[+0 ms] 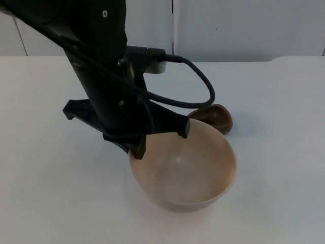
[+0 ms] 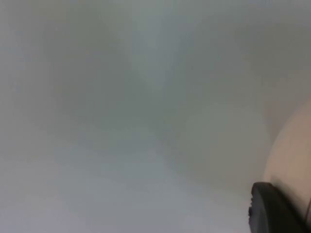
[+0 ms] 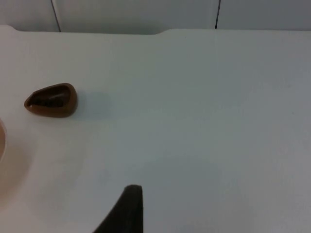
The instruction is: Pick up the bowl with the left hand and pour the coffee beans from the cup into the bowl with the right hand.
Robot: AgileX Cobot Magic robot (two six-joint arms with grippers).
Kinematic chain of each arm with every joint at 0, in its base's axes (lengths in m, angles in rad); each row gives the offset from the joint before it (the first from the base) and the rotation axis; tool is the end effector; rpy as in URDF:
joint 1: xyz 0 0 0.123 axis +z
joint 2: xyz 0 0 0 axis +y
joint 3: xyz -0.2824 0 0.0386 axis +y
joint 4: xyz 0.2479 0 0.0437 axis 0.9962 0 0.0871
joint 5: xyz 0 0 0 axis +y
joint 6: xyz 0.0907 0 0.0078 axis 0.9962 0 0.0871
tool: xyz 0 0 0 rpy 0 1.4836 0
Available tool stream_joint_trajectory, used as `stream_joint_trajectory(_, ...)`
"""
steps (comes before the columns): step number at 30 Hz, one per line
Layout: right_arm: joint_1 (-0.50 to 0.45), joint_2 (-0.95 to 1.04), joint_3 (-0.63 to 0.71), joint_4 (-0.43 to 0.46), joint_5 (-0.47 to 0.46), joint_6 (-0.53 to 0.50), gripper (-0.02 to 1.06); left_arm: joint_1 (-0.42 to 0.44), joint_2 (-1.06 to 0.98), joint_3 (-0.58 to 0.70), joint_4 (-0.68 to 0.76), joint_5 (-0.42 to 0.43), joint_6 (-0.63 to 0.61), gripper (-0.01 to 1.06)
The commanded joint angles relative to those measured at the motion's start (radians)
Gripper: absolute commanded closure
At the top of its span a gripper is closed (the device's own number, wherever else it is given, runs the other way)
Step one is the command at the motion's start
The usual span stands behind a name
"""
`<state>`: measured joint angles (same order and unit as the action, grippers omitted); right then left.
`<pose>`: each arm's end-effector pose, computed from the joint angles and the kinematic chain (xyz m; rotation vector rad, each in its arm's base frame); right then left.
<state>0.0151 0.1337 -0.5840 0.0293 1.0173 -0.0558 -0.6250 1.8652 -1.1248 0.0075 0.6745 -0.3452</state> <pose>0.0101 0.0024 0.3040 -0.0724 2.0490 0.0098 0.2866 -0.2063 0.1587 0.4148 2.8902 -0.1593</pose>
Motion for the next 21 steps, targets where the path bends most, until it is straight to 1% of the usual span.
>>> stream_joint_trajectory(1,-0.007,0.055,-0.026,0.002,-0.035,-0.001,-0.01,-0.003,-0.011,0.004,0.060,0.009,-0.088,1.05)
stream_joint_trajectory(2,-0.007,0.119,-0.053,0.010,-0.044,-0.001,-0.01,-0.003,-0.011,0.004,0.077,0.012,-0.100,1.05)
stream_joint_trajectory(3,-0.007,0.119,-0.053,0.010,-0.044,-0.001,-0.01,-0.003,-0.011,0.004,0.077,0.012,-0.100,1.05)
stream_joint_trajectory(6,-0.007,0.267,-0.110,0.080,-0.055,-0.022,-0.01,-0.003,-0.011,0.004,0.079,0.012,-0.105,1.05)
stream_joint_trajectory(7,-0.007,0.321,-0.125,0.106,-0.066,-0.045,-0.01,-0.003,-0.011,0.004,0.079,0.012,-0.105,1.05)
stream_joint_trajectory(8,-0.007,0.321,-0.125,0.106,-0.066,-0.045,-0.01,-0.003,-0.011,0.004,0.079,0.012,-0.105,1.05)
stream_joint_trajectory(11,-0.007,0.467,-0.170,0.189,-0.103,-0.119,-0.01,-0.003,-0.011,0.004,0.079,0.012,-0.105,1.05)
stream_joint_trajectory(13,-0.007,0.591,-0.209,0.220,-0.115,-0.132,-0.01,-0.003,-0.011,0.004,0.079,0.012,-0.105,1.05)
stream_joint_trajectory(14,-0.007,0.591,-0.209,0.220,-0.115,-0.132,-0.01,-0.003,-0.011,0.004,0.079,0.012,-0.105,1.05)
stream_joint_trajectory(17,-0.007,0.714,-0.258,0.258,-0.128,-0.152,-0.01,-0.003,-0.011,0.004,0.079,0.012,-0.105,1.05)
stream_joint_trajectory(18,-0.007,0.714,-0.258,0.258,-0.128,-0.152,-0.01,-0.003,-0.011,0.004,0.079,0.012,-0.105,1.05)
stream_joint_trajectory(21,-0.002,0.830,-0.314,0.271,-0.128,-0.162,-0.01,-0.003,-0.011,0.004,0.079,0.012,-0.105,1.05)
